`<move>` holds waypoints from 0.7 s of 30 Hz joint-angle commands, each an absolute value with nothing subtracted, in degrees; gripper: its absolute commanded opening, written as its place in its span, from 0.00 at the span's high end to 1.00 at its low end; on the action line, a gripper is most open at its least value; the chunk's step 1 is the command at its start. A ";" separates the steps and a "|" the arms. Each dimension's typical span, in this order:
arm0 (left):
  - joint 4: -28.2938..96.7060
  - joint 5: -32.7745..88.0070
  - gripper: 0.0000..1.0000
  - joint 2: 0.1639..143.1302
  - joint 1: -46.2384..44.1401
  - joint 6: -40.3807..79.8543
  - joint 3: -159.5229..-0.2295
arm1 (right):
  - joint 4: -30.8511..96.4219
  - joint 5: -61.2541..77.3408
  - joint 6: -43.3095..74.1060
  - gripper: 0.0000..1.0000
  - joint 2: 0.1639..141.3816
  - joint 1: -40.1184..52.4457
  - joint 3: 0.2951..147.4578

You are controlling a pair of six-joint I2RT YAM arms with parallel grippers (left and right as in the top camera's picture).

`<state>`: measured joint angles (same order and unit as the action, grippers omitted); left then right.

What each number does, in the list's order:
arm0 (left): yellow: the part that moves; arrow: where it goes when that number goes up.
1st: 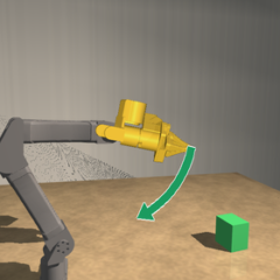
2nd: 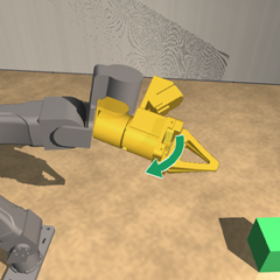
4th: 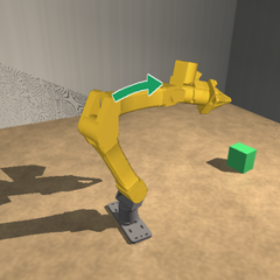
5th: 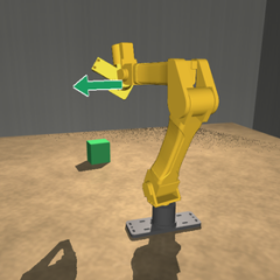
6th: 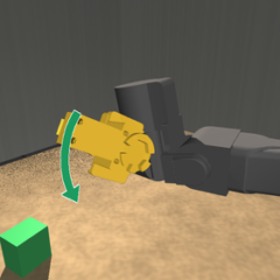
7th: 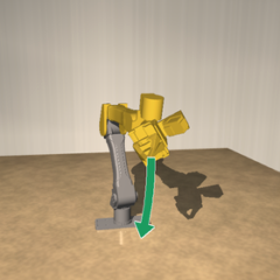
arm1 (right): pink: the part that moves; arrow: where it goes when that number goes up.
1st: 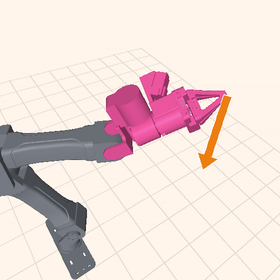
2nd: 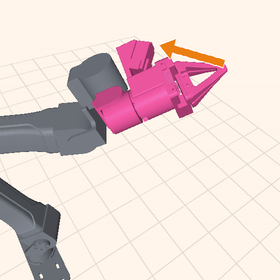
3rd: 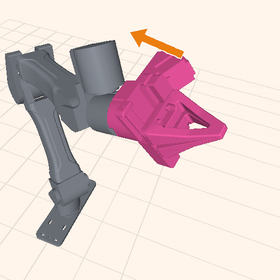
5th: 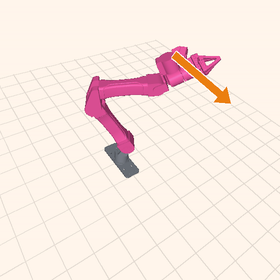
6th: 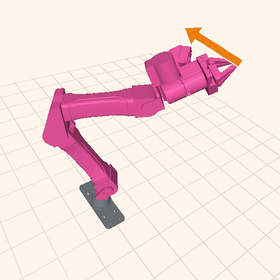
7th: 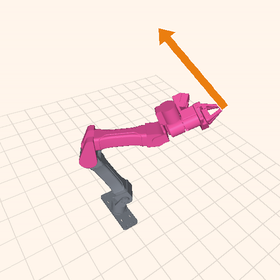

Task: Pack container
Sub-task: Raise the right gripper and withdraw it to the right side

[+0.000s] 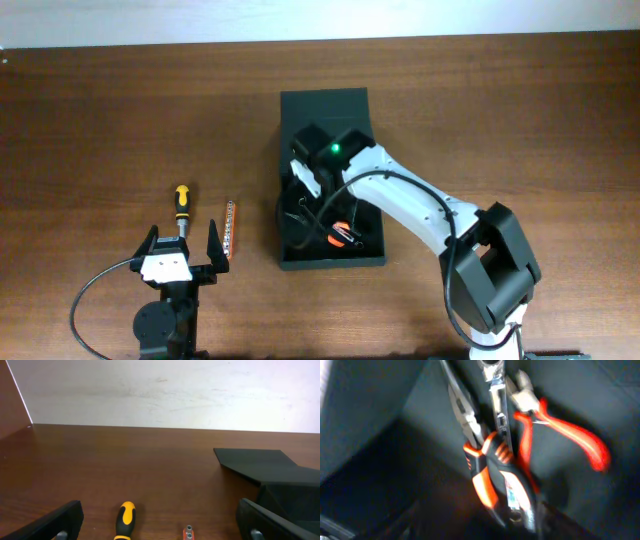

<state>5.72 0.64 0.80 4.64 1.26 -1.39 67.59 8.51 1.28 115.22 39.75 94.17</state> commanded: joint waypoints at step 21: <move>5.54 1.19 0.01 0.36 5.04 0.58 -0.99 | 97.34 -4.10 4.12 0.01 106.41 12.34 136.40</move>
<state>5.72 0.67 0.80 4.64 1.26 -1.39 96.97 -3.29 2.37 111.66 18.00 135.00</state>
